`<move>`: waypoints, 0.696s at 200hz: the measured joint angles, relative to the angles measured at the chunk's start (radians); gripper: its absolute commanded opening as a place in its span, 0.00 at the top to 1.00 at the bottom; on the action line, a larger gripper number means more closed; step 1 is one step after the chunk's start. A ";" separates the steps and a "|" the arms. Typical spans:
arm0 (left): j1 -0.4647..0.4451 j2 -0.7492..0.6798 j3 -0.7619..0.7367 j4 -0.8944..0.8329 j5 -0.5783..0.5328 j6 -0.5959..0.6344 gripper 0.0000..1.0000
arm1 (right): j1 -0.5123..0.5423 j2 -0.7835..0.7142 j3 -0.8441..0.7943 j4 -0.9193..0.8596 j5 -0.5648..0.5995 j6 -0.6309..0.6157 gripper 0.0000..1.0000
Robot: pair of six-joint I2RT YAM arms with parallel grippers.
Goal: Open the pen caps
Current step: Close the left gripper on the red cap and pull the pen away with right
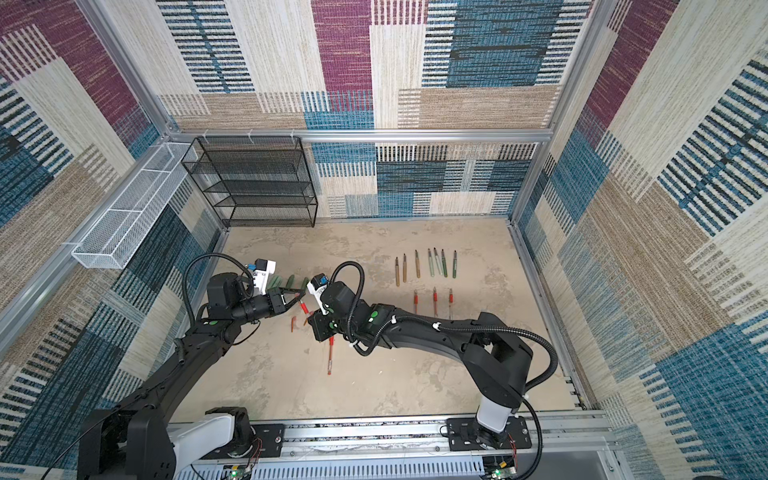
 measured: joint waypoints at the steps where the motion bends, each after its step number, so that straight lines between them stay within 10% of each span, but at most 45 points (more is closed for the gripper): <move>1: 0.000 -0.001 0.000 0.001 0.002 0.000 1.00 | 0.000 0.000 0.000 0.000 0.000 -0.001 1.00; 84: 0.007 -0.021 -0.001 0.008 -0.013 0.004 1.00 | 0.007 0.050 0.062 -0.005 0.002 -0.002 0.74; 139: 0.010 -0.029 -0.001 -0.010 -0.016 0.011 1.00 | 0.007 0.072 0.083 -0.020 0.005 -0.003 0.99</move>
